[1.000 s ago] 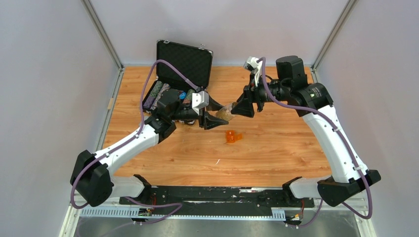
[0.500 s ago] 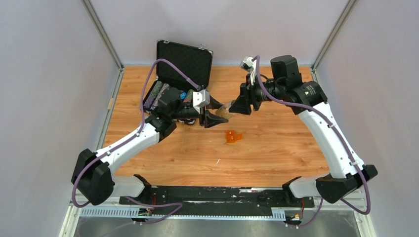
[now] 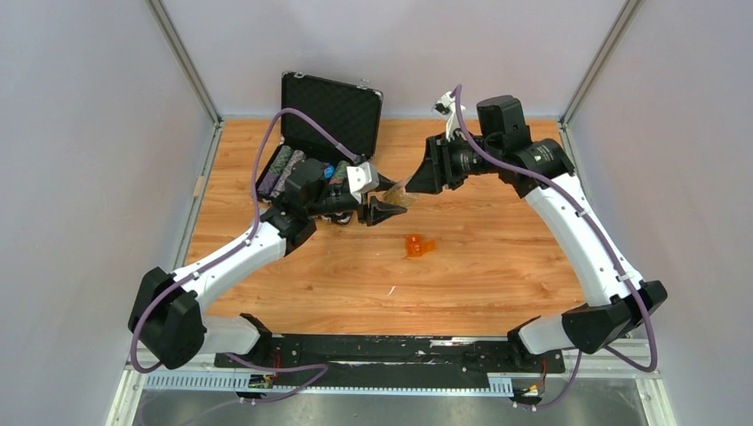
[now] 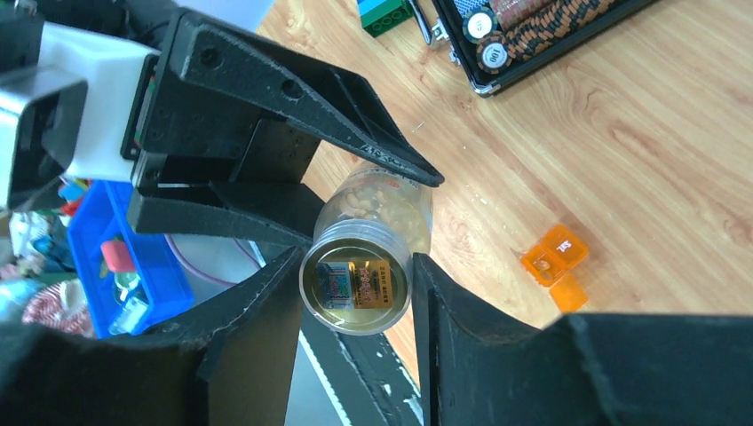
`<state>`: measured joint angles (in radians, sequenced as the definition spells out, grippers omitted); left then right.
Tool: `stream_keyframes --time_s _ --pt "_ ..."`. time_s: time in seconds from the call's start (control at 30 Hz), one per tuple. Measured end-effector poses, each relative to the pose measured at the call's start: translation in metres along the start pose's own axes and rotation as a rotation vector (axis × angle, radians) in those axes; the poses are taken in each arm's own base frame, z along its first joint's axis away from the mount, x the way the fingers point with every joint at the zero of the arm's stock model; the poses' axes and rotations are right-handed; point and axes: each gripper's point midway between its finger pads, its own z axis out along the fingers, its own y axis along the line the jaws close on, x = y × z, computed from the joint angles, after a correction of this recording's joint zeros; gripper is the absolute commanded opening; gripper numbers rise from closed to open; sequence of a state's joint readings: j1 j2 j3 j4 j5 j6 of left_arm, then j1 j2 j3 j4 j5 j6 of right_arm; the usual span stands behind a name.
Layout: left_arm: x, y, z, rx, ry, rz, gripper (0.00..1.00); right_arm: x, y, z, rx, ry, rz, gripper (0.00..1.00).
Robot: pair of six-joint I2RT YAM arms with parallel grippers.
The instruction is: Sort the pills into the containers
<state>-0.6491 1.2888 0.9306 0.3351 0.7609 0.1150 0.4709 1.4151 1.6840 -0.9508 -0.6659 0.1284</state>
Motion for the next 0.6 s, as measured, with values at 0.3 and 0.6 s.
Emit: stream_keyframes --time_s 0.3,0.6 --pt "0.021 0.021 -0.006 -0.123 0.043 0.011 0.00 -0.006 -0.023 0.024 0.104 0.011 0.315 0.38" --pt "0.013 0.033 -0.006 -0.188 0.015 0.048 0.00 -0.017 -0.021 0.026 0.147 -0.027 0.446 0.82"
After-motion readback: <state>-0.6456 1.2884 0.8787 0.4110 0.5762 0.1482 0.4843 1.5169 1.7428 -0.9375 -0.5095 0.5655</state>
